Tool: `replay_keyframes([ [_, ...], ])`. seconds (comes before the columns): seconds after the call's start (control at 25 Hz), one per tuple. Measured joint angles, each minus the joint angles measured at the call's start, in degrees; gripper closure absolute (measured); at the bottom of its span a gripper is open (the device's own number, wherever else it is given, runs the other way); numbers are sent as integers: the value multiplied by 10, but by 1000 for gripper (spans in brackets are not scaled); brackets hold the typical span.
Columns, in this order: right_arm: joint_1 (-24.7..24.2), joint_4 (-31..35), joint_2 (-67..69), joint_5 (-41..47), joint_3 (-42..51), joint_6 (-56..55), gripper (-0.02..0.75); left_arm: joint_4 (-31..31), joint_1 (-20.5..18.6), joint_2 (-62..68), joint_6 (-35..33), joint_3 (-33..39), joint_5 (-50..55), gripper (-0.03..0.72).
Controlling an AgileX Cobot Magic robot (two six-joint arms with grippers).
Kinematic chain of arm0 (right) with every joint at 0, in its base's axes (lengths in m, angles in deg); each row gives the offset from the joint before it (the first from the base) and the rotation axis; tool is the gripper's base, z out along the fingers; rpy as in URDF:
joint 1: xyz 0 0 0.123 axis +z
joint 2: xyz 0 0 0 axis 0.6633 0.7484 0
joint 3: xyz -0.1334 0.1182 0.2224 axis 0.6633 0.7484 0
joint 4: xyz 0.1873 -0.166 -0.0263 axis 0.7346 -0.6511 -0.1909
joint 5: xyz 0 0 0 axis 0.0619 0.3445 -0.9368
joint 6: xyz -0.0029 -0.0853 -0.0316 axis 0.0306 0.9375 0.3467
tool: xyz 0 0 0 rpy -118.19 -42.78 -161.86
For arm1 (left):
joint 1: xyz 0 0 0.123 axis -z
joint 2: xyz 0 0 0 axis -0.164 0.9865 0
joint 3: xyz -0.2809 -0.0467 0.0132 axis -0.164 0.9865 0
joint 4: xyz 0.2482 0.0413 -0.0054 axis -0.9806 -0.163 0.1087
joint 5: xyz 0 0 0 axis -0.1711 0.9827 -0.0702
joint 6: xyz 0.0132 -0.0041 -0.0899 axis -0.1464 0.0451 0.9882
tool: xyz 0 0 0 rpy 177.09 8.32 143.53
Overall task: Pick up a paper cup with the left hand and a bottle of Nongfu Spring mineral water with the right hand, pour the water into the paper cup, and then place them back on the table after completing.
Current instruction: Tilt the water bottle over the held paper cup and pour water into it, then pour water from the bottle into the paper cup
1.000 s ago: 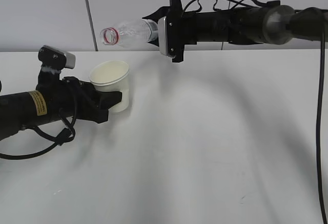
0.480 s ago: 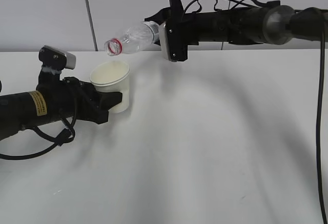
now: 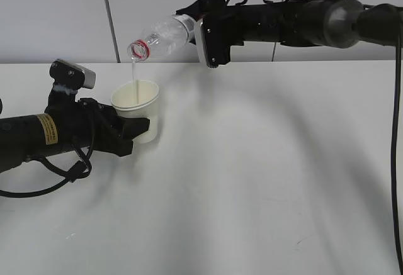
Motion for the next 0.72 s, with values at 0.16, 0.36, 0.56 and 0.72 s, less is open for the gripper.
replay_keyframes([
  [0.16, 0, 0, 0, 10, -3, 20, 343, 0, 0, 0, 0, 0, 0, 332],
  [0.36, 0, 0, 0, 12, -3, 36, 343, 0, 0, 0, 0, 0, 0, 332],
  [0.56, 0, 0, 0, 12, -3, 41, 344, 0, 0, 0, 0, 0, 1, 332],
  [0.72, 0, 1, 0, 13, -3, 49, 344, 0, 0, 0, 0, 0, 4, 332],
])
